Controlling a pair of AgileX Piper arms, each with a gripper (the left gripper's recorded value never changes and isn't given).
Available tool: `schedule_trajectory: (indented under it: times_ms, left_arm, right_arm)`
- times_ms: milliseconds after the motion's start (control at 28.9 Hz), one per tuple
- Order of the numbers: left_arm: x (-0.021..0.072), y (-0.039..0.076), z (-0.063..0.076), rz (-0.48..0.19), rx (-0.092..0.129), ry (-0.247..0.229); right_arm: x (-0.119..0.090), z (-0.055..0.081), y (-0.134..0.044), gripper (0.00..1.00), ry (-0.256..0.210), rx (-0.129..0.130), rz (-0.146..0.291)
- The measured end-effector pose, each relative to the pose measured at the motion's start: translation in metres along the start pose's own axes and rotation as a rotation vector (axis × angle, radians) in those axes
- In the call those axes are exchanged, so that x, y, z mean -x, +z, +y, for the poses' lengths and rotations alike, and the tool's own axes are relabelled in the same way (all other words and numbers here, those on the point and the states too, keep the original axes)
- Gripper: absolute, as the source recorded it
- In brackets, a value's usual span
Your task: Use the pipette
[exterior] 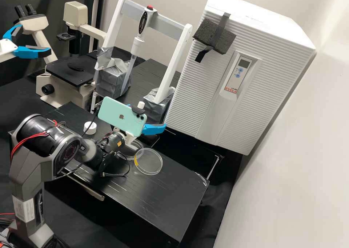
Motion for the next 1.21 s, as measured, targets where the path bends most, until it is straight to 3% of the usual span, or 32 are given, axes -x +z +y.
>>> schedule_trajectory:
  times_ms: [242,312,485,623,727,831,935,1074,1212]
  left_arm:
    - [-0.003,0.039,0.021,-0.157,0.007,0.069]
    - [-0.0038,0.044,0.024,-0.174,-0.003,0.084]
    - [-0.0077,0.05,0.03,-0.19,-0.001,0.108]
    - [-0.0089,0.05,0.033,-0.176,0.002,0.12]
    - [-0.0101,0.05,0.034,-0.162,0.014,0.127]
    - [-0.012,0.049,0.032,-0.134,0.02,0.126]
    - [-0.0159,0.048,0.024,-0.106,0.019,0.106]
    - [-0.0265,0.049,0.014,-0.082,0.001,0.078]
    - [-0.0382,0.051,0.008,-0.07,-0.007,0.037]
  right_arm:
    - [0.0,0.0,0.0,1.0,0.0,0.0,0.0]
    - [0.0,0.0,0.0,1.0,0.0,0.0,0.0]
    - [0.008,0.01,-0.008,1.0,0.028,-0.01,0.023]
    - [0.024,0.033,-0.034,1.0,0.095,-0.052,0.122]
    - [0.032,0.046,-0.058,1.0,0.135,-0.065,0.207]
    - [0.034,0.051,-0.088,1.0,0.134,-0.084,0.296]
    - [0.03,0.054,-0.116,1.0,0.115,-0.07,0.346]
    - [0.019,0.054,-0.145,1.0,0.095,-0.048,0.359]
    - [0.004,0.06,-0.166,1.0,0.097,-0.046,0.331]
